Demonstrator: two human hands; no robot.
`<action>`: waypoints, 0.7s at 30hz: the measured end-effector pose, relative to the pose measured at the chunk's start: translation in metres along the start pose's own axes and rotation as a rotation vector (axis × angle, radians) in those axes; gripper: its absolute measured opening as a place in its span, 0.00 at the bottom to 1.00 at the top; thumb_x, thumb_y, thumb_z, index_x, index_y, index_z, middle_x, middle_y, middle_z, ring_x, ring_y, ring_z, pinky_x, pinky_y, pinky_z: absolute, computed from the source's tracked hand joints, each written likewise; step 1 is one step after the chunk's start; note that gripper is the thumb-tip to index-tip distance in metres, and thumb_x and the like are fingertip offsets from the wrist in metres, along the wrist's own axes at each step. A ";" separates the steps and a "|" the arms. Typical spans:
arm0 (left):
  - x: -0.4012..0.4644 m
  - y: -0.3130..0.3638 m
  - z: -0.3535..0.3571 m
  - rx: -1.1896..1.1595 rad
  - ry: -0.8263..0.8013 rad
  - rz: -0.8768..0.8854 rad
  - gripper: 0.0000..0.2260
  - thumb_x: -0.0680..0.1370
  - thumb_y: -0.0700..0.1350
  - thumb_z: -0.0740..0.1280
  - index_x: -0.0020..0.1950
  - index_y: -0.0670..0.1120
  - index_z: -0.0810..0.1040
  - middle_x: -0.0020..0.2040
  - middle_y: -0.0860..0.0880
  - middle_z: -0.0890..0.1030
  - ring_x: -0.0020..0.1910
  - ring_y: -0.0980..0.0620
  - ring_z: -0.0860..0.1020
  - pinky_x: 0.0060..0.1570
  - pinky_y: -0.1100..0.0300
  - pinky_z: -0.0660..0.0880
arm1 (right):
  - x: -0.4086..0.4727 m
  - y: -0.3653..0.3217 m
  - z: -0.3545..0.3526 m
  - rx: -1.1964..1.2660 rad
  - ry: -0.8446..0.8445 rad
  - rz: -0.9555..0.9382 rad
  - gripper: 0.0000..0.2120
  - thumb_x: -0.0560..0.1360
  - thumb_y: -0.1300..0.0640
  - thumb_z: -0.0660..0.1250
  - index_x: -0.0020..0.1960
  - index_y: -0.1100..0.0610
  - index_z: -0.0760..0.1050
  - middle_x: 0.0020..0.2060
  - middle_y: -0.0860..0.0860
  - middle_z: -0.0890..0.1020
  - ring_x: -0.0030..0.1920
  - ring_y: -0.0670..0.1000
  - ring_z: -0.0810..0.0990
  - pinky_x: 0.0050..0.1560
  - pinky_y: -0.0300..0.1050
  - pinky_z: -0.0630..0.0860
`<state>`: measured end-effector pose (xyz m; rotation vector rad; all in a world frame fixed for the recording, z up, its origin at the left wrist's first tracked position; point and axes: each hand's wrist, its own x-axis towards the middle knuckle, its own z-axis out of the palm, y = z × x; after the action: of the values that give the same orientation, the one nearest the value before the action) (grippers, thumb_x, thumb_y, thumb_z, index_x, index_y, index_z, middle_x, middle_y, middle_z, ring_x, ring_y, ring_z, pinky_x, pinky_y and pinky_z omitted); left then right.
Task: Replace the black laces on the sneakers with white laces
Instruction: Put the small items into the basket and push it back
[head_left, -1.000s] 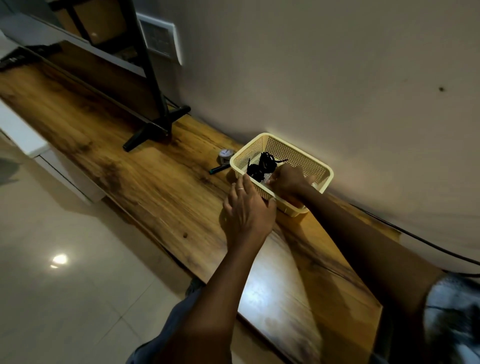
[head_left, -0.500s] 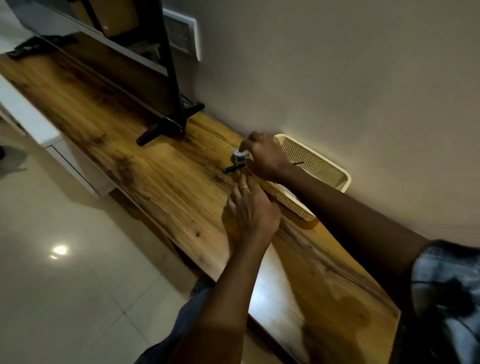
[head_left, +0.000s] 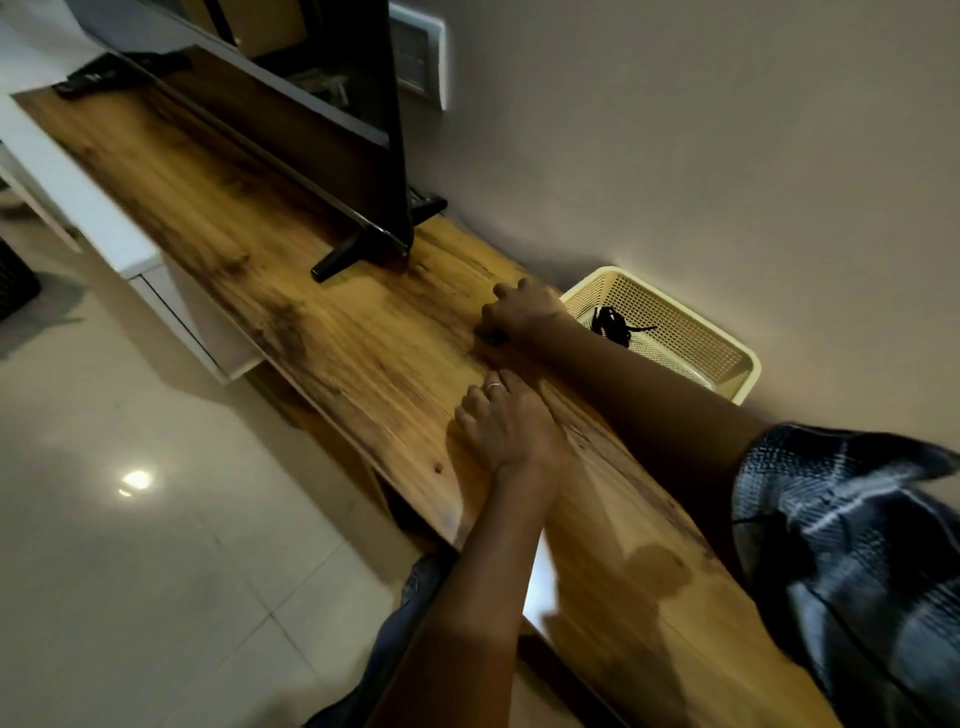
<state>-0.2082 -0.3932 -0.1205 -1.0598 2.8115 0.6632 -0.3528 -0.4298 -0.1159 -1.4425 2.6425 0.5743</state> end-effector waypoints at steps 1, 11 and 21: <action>0.001 -0.001 -0.001 -0.003 -0.007 -0.002 0.29 0.80 0.54 0.59 0.76 0.43 0.56 0.75 0.44 0.61 0.73 0.43 0.59 0.70 0.46 0.59 | -0.001 -0.002 0.001 -0.013 0.018 -0.038 0.20 0.78 0.43 0.61 0.67 0.50 0.72 0.60 0.55 0.73 0.58 0.58 0.74 0.41 0.46 0.71; 0.001 -0.002 -0.002 -0.019 0.013 -0.041 0.24 0.80 0.53 0.59 0.74 0.43 0.61 0.72 0.44 0.66 0.70 0.44 0.64 0.68 0.47 0.63 | -0.024 0.008 -0.021 0.060 0.200 -0.174 0.17 0.79 0.50 0.61 0.66 0.54 0.70 0.63 0.55 0.71 0.61 0.57 0.69 0.43 0.45 0.65; -0.011 0.015 -0.005 -0.202 0.092 0.203 0.29 0.81 0.54 0.57 0.78 0.46 0.51 0.78 0.48 0.54 0.76 0.47 0.53 0.73 0.50 0.54 | -0.092 0.106 -0.074 0.477 0.085 0.330 0.09 0.72 0.61 0.71 0.52 0.57 0.77 0.50 0.55 0.81 0.45 0.55 0.80 0.39 0.47 0.75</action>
<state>-0.2092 -0.3790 -0.1079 -0.8562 3.0112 0.9594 -0.3806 -0.3311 0.0050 -0.9236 2.8312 -0.1101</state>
